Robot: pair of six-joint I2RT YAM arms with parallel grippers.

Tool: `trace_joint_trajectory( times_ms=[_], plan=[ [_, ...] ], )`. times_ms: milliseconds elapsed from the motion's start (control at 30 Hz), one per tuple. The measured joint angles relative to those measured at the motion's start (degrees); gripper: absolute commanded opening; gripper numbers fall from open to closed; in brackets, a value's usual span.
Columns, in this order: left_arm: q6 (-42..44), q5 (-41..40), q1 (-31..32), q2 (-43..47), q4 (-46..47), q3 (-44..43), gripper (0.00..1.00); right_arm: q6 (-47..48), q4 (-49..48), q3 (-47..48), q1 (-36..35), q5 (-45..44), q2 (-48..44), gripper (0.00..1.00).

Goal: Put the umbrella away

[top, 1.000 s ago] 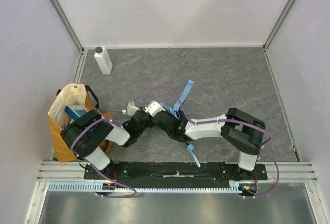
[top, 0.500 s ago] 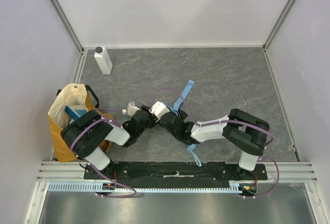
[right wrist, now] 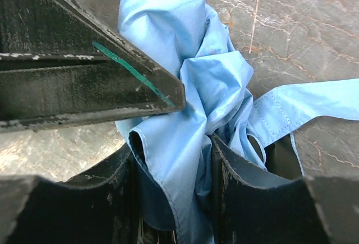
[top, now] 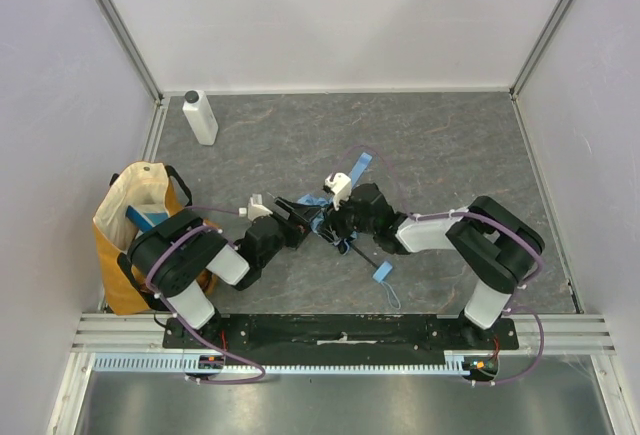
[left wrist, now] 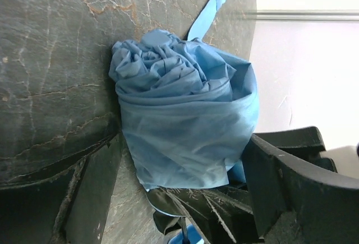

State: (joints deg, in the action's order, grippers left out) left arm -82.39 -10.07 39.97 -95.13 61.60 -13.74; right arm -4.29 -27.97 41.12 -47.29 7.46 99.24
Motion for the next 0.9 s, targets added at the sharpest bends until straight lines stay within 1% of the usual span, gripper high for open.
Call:
trace_joint_trajectory(
  times_ms=[133,233,333,467,700,900],
  plan=[
    [0.6,0.3,0.0,-1.5,2.3,0.0,0.92,-4.0,-3.0,-0.5,4.6,10.6,1.5,0.0],
    [1.2,0.2,-0.1,-2.1,3.5,0.0,0.92,-7.2,-4.7,-0.5,7.2,16.6,2.8,0.0],
    [1.9,0.3,-0.2,-2.3,3.7,0.0,0.88,-10.6,-6.4,-1.0,9.0,21.6,3.6,0.0],
    [2.1,0.8,-0.2,-3.3,4.6,-0.2,0.84,-15.2,-8.1,-1.3,10.7,26.2,4.5,0.0],
    [2.1,1.7,-0.5,-6.1,7.6,-0.9,0.83,-24.4,-12.9,-1.8,12.1,30.0,6.6,0.0],
    [2.2,2.0,-0.5,-6.3,7.5,-1.4,0.83,-33.7,-20.0,-2.9,12.2,34.1,8.6,0.0]
  ],
)
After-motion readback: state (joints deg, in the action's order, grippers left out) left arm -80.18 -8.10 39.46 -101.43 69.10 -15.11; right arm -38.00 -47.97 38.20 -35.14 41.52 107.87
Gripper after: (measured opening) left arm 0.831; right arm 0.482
